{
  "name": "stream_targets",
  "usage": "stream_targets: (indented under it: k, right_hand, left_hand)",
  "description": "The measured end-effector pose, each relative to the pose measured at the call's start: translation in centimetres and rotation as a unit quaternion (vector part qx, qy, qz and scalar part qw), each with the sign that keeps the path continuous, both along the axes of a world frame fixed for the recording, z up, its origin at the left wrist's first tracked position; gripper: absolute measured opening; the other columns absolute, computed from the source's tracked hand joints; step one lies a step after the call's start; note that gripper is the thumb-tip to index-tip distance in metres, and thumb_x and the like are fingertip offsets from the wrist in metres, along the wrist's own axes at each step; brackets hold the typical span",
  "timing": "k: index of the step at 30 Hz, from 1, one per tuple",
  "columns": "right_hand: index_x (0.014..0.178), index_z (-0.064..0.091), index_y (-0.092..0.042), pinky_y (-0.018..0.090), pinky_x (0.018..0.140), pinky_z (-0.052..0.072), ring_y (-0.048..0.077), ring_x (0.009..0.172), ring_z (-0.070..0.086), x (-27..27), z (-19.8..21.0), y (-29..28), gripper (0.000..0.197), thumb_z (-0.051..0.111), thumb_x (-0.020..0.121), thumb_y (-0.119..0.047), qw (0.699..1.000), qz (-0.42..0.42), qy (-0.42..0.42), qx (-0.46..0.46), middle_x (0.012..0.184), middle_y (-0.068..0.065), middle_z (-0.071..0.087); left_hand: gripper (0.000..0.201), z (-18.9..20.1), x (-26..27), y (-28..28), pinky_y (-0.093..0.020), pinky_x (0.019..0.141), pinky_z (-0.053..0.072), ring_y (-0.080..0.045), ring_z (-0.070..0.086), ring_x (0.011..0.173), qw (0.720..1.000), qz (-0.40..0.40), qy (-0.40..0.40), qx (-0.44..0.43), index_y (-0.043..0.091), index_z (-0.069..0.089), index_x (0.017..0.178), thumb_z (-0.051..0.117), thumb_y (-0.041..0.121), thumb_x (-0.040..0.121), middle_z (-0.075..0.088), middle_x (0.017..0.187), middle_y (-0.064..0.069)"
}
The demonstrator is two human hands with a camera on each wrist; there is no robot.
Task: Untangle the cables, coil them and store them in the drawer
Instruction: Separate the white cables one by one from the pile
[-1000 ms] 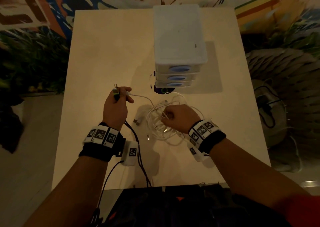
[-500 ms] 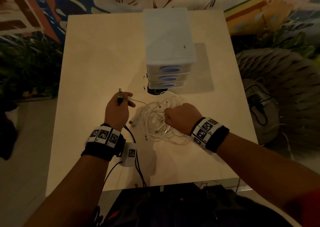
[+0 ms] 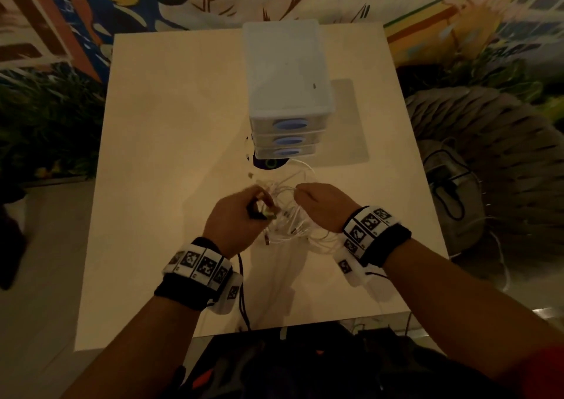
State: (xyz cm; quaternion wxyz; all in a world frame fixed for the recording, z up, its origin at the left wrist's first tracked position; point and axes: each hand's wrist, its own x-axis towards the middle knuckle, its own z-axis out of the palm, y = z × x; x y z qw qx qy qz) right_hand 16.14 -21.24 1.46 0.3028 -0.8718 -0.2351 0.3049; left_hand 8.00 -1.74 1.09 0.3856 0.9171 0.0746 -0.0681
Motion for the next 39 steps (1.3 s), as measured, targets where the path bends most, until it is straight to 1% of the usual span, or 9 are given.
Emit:
stream_targets:
  k: [5, 11, 18, 21, 24, 26, 30, 33, 39]
  right_hand:
    - [0.07, 0.049, -0.011, 0.035, 0.072, 0.038, 0.021, 0.07, 0.045, 0.1, -0.4, -0.2, 0.038, 0.041, 0.104, -0.027, 0.992, -0.083, 0.088, 0.027, 0.074, 0.012, 0.051]
    - [0.045, 0.052, -0.023, 0.047, 0.087, 0.047, 0.025, 0.07, 0.052, 0.3, -0.5, -0.3, 0.05, 0.042, 0.09, -0.042, 0.98, -0.108, 0.158, 0.046, 0.064, 0.004, 0.059]
    - [0.037, 0.046, -0.029, 0.038, 0.075, 0.039, 0.024, 0.064, 0.046, 0.5, -1.1, -0.4, 0.049, 0.041, 0.085, -0.035, 0.96, -0.076, 0.258, 0.076, 0.045, -0.008, 0.051]
    - [0.048, 0.056, -0.028, 0.042, 0.08, 0.046, 0.027, 0.071, 0.053, 0.9, -1.2, -0.9, 0.049, 0.045, 0.096, -0.033, 0.976, -0.081, 0.195, 0.05, 0.057, -0.002, 0.06]
    - [0.104, 0.067, -0.024, 0.036, 0.09, 0.05, 0.015, 0.09, 0.059, 0.8, -0.8, -1.8, 0.02, 0.058, 0.096, -0.04, 0.998, -0.055, -0.011, 0.024, 0.103, -0.001, 0.066]
    - [0.127, 0.057, -0.028, 0.027, 0.092, 0.047, 0.009, 0.102, 0.056, 0.3, -0.4, -2.1, 0.045, 0.069, 0.086, -0.042, 0.986, -0.052, -0.13, 0.091, 0.119, -0.006, 0.057]
    - [0.107, 0.065, -0.032, 0.04, 0.085, 0.047, 0.016, 0.093, 0.059, 0.2, 1.0, -1.0, 0.025, 0.055, 0.093, -0.05, 0.964, 0.063, -0.252, 0.053, 0.099, -0.01, 0.065]
    - [0.097, 0.067, -0.027, 0.043, 0.074, 0.048, 0.018, 0.078, 0.057, 0.7, 2.2, -0.6, 0.026, 0.048, 0.096, -0.046, 0.967, 0.077, -0.236, 0.057, 0.077, -0.008, 0.066]
    - [0.096, 0.056, -0.017, 0.04, 0.076, 0.049, 0.014, 0.076, 0.059, 0.9, 4.0, -1.0, 0.015, 0.047, 0.104, -0.025, 0.982, 0.004, -0.144, 0.119, 0.079, -0.007, 0.069]
  left_hand:
    - [0.042, -1.0, -0.8, -2.2, -0.03, 0.083, 0.052, -0.022, 0.068, 0.102, 0.998, -0.012, 0.036, 0.055, 0.035, 0.063, 0.128, 0.073, 0.04, 0.087, 0.073, 0.116, 0.005]
    - [0.041, -1.3, -0.2, -3.2, -0.032, 0.076, 0.051, -0.026, 0.067, 0.096, 0.997, 0.032, 0.01, 0.071, 0.031, 0.061, 0.124, 0.073, 0.043, 0.086, 0.072, 0.109, 0.001]
    - [0.031, -1.3, 0.1, -2.9, -0.028, 0.075, 0.047, -0.025, 0.067, 0.093, 0.996, 0.025, -0.023, 0.077, 0.029, 0.075, 0.112, 0.076, 0.023, 0.081, 0.071, 0.105, 0.002]
    - [0.023, -1.1, 0.1, -2.7, -0.025, 0.068, 0.043, -0.023, 0.066, 0.085, 0.996, 0.012, -0.022, 0.082, 0.029, 0.077, 0.105, 0.077, 0.027, 0.082, 0.067, 0.095, 0.005]
    - [0.02, -0.9, 0.2, -1.8, -0.025, 0.065, 0.04, -0.023, 0.064, 0.081, 0.996, 0.013, -0.033, 0.085, 0.026, 0.076, 0.102, 0.077, 0.026, 0.082, 0.062, 0.093, 0.005]
    - [0.023, -0.5, 0.3, -1.4, -0.026, 0.065, 0.04, -0.025, 0.064, 0.084, 0.995, 0.007, -0.041, 0.089, 0.024, 0.073, 0.106, 0.076, 0.023, 0.083, 0.063, 0.096, 0.003]
    - [0.029, 0.6, 0.3, -1.3, -0.031, 0.073, 0.047, -0.028, 0.065, 0.094, 0.994, -0.029, -0.058, 0.087, 0.022, 0.067, 0.112, 0.075, 0.017, 0.084, 0.069, 0.108, 0.0]
    - [0.024, 0.9, 0.2, -1.5, -0.026, 0.071, 0.04, -0.021, 0.064, 0.09, 0.995, -0.031, -0.051, 0.082, 0.026, 0.064, 0.11, 0.072, 0.024, 0.088, 0.068, 0.107, 0.004]
    - [0.034, -1.6, 0.2, -1.1, -0.031, 0.075, 0.048, -0.022, 0.064, 0.097, 0.995, -0.024, 0.023, 0.091, 0.03, 0.061, 0.116, 0.074, 0.027, 0.085, 0.066, 0.111, 0.004]
